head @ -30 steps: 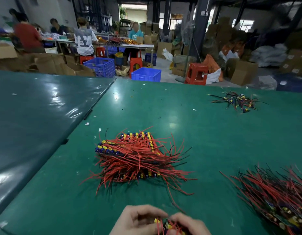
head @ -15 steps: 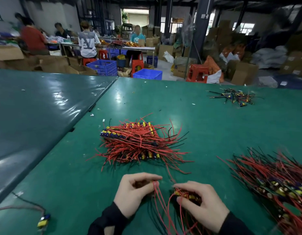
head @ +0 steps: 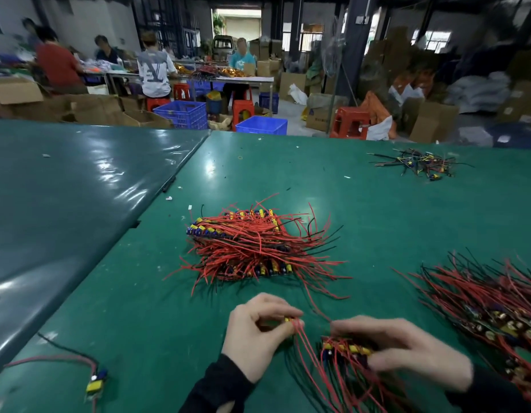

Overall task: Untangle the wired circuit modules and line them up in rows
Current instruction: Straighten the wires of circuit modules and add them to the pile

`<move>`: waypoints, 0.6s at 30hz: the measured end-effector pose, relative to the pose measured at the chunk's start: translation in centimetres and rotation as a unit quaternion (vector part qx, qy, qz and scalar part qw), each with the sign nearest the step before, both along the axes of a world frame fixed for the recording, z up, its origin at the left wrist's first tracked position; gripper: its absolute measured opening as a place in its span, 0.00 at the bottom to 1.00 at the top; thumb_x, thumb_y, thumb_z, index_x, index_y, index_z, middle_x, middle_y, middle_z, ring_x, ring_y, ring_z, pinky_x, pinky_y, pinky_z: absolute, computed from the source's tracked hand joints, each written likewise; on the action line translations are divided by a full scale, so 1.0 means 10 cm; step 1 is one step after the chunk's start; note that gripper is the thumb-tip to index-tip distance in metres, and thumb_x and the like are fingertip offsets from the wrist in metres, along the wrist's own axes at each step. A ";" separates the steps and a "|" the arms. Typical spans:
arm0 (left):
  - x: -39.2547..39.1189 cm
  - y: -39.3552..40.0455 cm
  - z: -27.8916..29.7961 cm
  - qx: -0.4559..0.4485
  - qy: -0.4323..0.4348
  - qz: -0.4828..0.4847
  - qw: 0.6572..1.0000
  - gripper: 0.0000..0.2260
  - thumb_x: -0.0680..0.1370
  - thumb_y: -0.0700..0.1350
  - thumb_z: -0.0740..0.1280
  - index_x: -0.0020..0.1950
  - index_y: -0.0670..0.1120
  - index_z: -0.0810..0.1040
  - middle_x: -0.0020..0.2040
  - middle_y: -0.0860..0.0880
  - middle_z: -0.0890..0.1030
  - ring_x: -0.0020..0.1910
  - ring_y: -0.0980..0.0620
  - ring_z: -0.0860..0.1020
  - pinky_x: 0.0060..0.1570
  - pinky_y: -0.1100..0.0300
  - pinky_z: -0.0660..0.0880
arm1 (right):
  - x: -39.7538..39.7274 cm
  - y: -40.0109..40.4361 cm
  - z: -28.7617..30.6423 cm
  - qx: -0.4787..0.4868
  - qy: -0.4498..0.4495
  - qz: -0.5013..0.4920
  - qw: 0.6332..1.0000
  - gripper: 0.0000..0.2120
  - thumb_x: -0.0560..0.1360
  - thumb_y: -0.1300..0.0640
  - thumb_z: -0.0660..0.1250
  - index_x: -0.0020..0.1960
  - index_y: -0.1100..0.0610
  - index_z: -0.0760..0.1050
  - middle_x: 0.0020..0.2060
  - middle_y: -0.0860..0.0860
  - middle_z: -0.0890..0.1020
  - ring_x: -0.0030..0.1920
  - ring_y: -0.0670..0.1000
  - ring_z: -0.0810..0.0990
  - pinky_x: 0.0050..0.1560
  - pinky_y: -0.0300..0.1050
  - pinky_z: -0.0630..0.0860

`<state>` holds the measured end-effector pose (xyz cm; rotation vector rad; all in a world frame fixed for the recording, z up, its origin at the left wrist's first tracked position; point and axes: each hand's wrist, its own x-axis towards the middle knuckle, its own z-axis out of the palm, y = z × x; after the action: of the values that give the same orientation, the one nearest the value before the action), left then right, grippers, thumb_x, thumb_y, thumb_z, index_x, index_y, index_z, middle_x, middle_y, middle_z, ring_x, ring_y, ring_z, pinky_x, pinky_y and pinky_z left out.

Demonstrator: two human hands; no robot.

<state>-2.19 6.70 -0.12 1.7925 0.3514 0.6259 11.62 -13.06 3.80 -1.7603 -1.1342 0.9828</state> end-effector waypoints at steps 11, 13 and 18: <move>-0.03 -0.04 0.06 0.158 -0.131 0.114 0.972 0.07 0.66 0.45 0.76 0.42 0.53 0.86 0.37 0.57 0.82 0.39 0.58 0.79 0.43 0.65 0.74 | -0.49 0.46 -0.14 0.140 -0.105 -0.148 0.973 0.12 0.71 0.67 0.71 0.52 0.56 0.80 0.44 0.52 0.85 0.44 0.47 0.83 0.51 0.43 0.78; -0.02 0.00 0.06 0.113 -0.141 0.136 0.974 0.06 0.66 0.43 0.76 0.42 0.52 0.86 0.37 0.56 0.82 0.39 0.58 0.80 0.43 0.68 0.73 | -0.53 0.50 -0.18 0.128 -0.123 -0.124 0.976 0.13 0.69 0.64 0.73 0.53 0.55 0.79 0.43 0.50 0.85 0.43 0.44 0.83 0.51 0.41 0.78; -0.01 0.11 0.09 -0.033 -0.155 0.172 0.972 0.15 0.67 0.31 0.73 0.38 0.53 0.84 0.36 0.48 0.83 0.35 0.61 0.78 0.38 0.71 0.72 | -0.52 0.43 -0.16 0.076 -0.199 -0.023 0.977 0.13 0.65 0.55 0.74 0.49 0.53 0.82 0.42 0.47 0.85 0.43 0.39 0.80 0.49 0.38 0.76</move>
<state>-2.25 7.84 0.76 1.5488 0.4665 1.1109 6.40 -8.79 2.22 -1.8968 -1.3680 0.5102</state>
